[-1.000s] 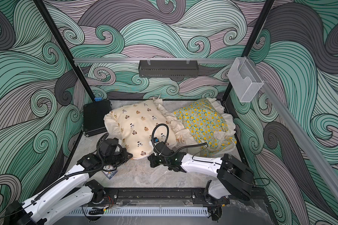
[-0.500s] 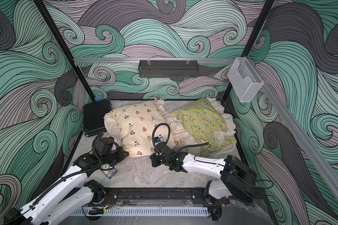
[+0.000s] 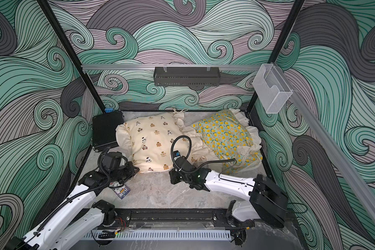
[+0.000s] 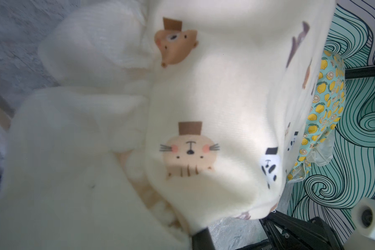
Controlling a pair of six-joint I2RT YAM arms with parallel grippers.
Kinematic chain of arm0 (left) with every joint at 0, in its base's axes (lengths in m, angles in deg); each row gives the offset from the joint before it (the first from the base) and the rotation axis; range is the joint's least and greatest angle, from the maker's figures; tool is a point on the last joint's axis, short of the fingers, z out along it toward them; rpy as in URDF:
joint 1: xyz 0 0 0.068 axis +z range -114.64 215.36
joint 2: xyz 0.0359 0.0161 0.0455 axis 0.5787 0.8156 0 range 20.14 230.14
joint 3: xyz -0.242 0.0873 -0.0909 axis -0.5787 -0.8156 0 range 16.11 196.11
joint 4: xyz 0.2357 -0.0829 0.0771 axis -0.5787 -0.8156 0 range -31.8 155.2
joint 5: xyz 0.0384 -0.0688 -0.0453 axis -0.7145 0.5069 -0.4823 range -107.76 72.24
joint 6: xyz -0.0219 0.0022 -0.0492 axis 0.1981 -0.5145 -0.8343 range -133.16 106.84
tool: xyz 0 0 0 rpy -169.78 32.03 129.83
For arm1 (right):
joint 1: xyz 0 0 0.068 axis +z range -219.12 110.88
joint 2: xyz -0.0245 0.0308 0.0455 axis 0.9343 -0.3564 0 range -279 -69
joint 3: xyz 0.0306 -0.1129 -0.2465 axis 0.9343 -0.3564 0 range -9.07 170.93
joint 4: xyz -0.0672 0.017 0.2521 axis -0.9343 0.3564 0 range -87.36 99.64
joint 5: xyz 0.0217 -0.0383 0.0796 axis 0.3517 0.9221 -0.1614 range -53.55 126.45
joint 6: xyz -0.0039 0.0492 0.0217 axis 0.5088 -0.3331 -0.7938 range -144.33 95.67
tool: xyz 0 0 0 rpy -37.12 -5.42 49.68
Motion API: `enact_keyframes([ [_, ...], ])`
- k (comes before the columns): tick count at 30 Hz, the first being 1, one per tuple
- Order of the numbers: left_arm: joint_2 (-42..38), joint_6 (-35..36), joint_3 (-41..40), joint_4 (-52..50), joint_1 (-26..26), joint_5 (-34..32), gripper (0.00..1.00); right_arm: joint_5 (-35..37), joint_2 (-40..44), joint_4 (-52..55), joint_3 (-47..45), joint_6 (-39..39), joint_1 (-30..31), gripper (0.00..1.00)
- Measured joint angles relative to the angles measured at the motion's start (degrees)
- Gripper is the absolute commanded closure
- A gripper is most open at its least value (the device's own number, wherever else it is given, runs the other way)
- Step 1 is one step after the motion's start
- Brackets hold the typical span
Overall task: Zip up pillowcases
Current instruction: Zip the zipper on the pillowcase.
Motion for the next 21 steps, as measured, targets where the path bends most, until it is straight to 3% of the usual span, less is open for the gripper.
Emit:
enact_keyframes([
  [21, -1.9, 1.7, 1.3, -3.0, 5.4, 0.0, 1.0, 0.9, 4.0, 2.9, -3.1, 0.2, -2.6, 1.0],
])
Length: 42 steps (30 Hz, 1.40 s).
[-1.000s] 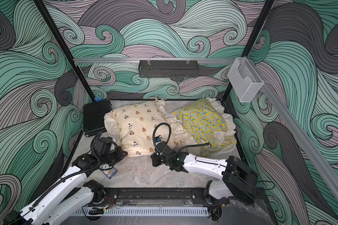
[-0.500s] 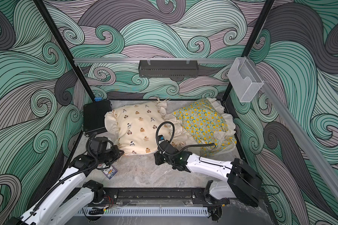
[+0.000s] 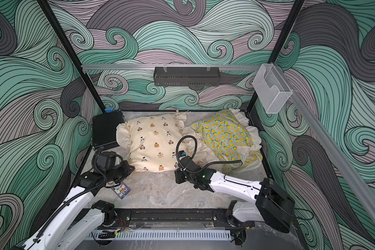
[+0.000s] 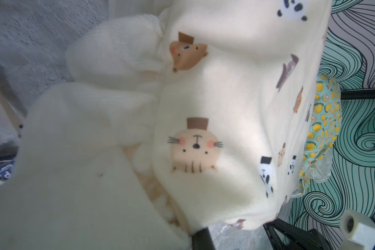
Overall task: Zip up pillowcases
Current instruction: Zip the zipper on the pillowcase.
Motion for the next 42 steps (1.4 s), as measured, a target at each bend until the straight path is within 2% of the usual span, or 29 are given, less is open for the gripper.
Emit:
enact_keyframes([
  [42, 0.2, 4.5, 2.8, -2.6, 11.0, 0.9, 1.0, 1.2, 7.4, 7.4, -3.1, 3.2, -7.2, 1.0],
])
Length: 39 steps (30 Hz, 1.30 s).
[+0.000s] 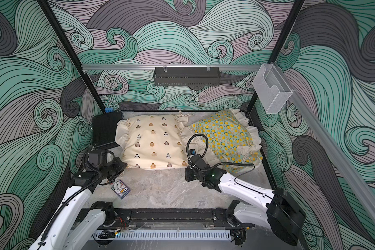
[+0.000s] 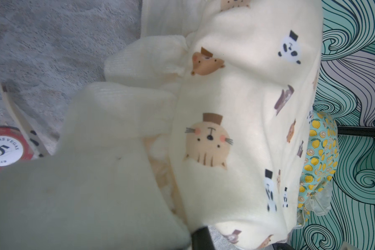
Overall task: Zip up pillowcases
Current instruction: Zip the zipper on the pillowcase, then place the pillowcase at the center of the board.
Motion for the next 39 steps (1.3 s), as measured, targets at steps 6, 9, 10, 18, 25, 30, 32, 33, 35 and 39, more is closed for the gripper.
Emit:
enact_keyframes([
  [6, 0.3, 0.0, 0.0, 0.1, 0.1, 0.4, 1.0, -0.6, -0.2, 0.6, 0.3, 0.8, -0.1, 1.0],
  [9, 0.8, 0.0, 0.5, 0.0, 0.2, -0.3, 1.0, -1.6, -1.0, 0.6, 1.1, 0.8, -0.1, 1.0],
  [10, 1.2, 0.0, 1.0, 0.0, 0.3, -0.8, 1.0, -2.0, -1.3, 0.5, 1.4, 0.7, -0.1, 1.0],
  [18, 3.3, 0.0, 4.5, 0.8, 1.4, -5.2, 1.0, -4.4, -7.5, -2.1, 5.4, -0.8, 3.8, 1.0],
  [25, 5.9, -0.2, 5.2, 3.0, 2.8, -7.8, 1.0, -6.6, -16.4, -7.4, 10.1, -3.4, 8.0, 1.0],
  [30, 7.3, -0.7, 5.2, 4.9, 3.8, -8.5, 1.0, -6.7, -21.2, -9.2, 13.6, -3.5, 9.5, 1.0],
  [32, 7.5, -1.0, 5.0, 5.9, 3.9, -8.5, 1.0, -6.7, -21.9, -9.4, 14.0, -3.4, 9.6, 0.94],
  [33, 7.4, -1.1, 4.8, 6.3, 3.9, -8.5, 1.0, -6.6, -21.9, -9.4, 14.1, -3.3, 9.6, 0.9],
  [35, 7.3, -1.1, 4.4, 6.6, 3.9, -8.1, 1.0, -6.4, -21.9, -9.3, 14.1, -3.1, 9.6, 0.88],
  [39, 6.7, -1.0, 3.1, 7.0, 3.9, -7.7, 0.92, -5.6, -21.5, -8.3, 14.1, -2.4, 9.6, 0.76],
])
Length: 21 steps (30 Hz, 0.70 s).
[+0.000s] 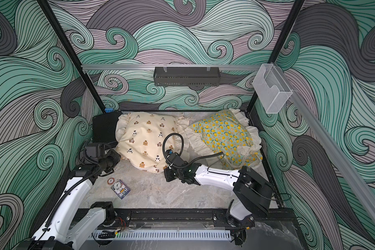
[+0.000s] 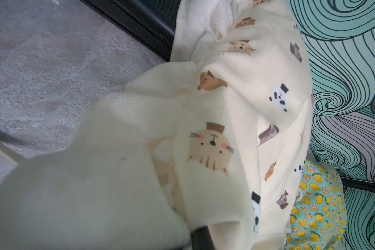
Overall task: Zip up pillowcases
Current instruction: Place the pillowcase at the center of the board.
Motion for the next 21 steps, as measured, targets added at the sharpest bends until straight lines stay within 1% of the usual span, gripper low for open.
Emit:
enact_keyframes([
  [6, -0.9, 0.9, -0.3, -0.2, 0.0, 0.0, 0.7, 3.0, 4.2, 2.4, 0.0, 1.2, 0.0, 0.58],
  [13, -3.0, 2.5, 0.9, -1.6, 0.0, -1.1, 0.51, 7.5, 12.4, 7.5, 0.0, 3.4, -0.4, 0.37],
  [16, -3.2, 3.2, 2.1, -2.1, 0.0, -1.1, 0.44, 8.8, 15.9, 10.0, -0.3, 3.8, -2.0, 0.29],
  [19, -3.2, 4.0, 2.9, -2.2, 0.0, -0.9, 0.37, 9.7, 19.2, 13.0, -0.7, 4.2, -4.8, 0.24],
  [21, -3.1, 4.3, 3.2, -2.3, 0.0, -0.3, 0.33, 10.2, 21.0, 15.5, -0.8, 4.4, -7.0, 0.19],
])
